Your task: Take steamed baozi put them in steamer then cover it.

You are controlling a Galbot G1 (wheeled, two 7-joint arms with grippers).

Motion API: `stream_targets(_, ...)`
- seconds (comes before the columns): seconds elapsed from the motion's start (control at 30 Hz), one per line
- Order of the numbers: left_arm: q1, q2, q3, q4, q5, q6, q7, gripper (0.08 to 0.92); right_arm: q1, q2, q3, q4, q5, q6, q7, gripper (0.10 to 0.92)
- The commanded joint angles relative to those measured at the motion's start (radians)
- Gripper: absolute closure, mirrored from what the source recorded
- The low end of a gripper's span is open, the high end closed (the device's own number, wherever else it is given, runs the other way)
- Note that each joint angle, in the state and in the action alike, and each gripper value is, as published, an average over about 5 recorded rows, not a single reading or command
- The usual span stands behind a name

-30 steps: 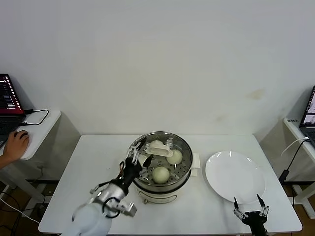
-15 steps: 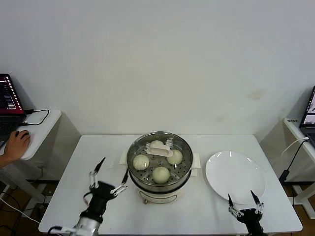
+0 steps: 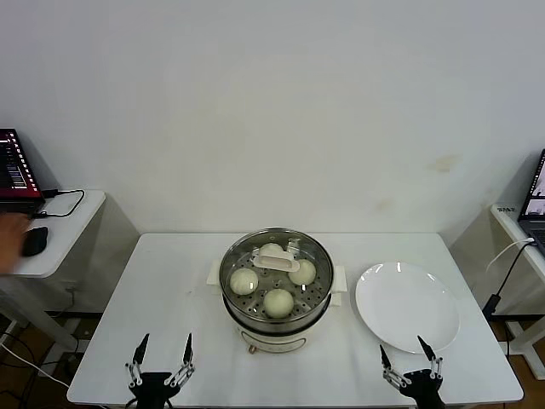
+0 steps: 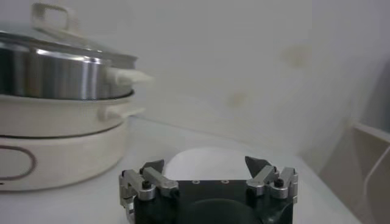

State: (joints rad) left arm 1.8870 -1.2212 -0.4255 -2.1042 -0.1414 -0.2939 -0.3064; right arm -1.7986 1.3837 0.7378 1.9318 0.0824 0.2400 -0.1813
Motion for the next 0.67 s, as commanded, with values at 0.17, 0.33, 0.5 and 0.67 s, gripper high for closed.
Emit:
stream_targets(0.17,0.089,-0.047,-0.021,0.057,-0.045,-0.114,0.020,0.177,-0.041,-0.023,-0.028,0.019,0.039,0.039,-0.007,0.203)
stream_targets(0.33,0.087,-0.049,-0.024,0.064,-0.015,-0.125,0.027,0.177,-0.040,-0.020,-0.026,0.016,0.034,0.039,-0.004,0.203)
stream_targets(0.5,0.084,-0.047,-0.033,0.074,-0.011,-0.126,0.036,0.177,-0.040,-0.021,-0.028,0.017,0.034,0.029,-0.004,0.203)
stream_targets(0.67,0.086,-0.040,-0.048,0.079,-0.009,-0.125,0.047,0.177,-0.046,-0.022,-0.038,0.018,0.033,0.014,-0.006,0.203)
